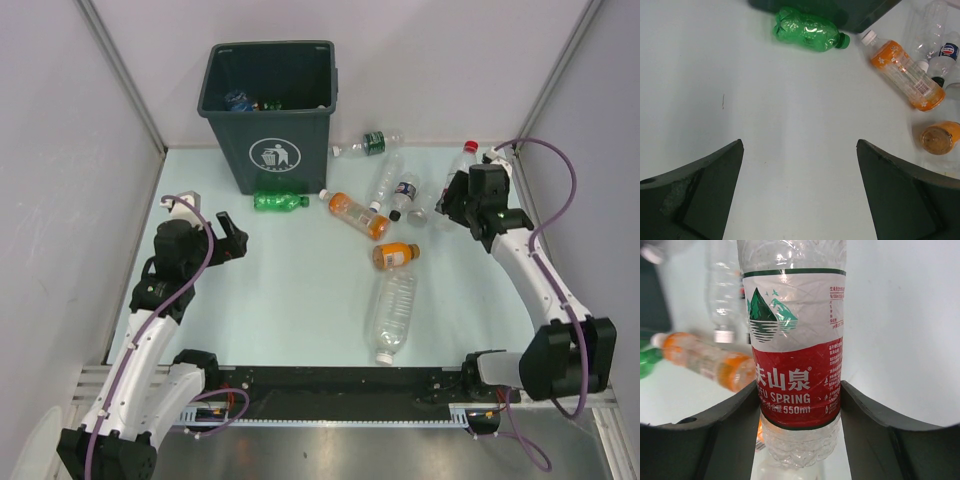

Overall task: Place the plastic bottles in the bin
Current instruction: Pick up the plastic bottle at the center of the board, then place the plastic bottle in the trash bin.

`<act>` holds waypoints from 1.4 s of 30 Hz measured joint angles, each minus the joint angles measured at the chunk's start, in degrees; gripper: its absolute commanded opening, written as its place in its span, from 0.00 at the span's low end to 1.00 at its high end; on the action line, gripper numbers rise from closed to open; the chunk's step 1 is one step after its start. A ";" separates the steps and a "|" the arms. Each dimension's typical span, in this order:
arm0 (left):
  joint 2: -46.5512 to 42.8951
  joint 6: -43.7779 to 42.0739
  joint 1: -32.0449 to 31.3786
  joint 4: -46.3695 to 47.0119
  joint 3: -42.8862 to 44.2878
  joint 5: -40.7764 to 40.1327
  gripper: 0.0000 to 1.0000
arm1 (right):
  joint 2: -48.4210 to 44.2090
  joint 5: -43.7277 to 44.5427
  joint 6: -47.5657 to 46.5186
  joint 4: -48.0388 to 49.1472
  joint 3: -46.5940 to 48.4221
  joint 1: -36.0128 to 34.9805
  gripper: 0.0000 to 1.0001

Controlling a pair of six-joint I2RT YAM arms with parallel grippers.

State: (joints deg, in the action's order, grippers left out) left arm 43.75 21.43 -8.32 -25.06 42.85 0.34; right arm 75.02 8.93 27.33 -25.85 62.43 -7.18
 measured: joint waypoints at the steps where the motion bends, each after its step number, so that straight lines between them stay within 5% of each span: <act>1: -0.02 0.00 0.00 0.02 0.00 0.00 1.00 | -1.31 -0.81 -0.07 0.28 0.04 -0.20 0.52; 14: -0.39 0.00 0.00 0.02 0.00 0.02 1.00 | -5.03 -8.24 -5.35 12.70 14.08 -12.76 0.53; 36: -0.79 0.02 0.04 0.07 0.00 0.04 0.99 | 34.84 -3.34 -17.40 27.26 57.35 -27.43 0.53; 42: -1.07 0.02 0.04 0.07 0.00 0.04 1.00 | 46.58 -1.11 -20.39 29.55 72.41 -30.56 0.60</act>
State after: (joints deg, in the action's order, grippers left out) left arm 42.68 21.45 -8.27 -24.99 42.85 0.38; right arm 121.60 7.81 6.94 3.70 134.85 -37.74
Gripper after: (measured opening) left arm 0.996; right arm 0.621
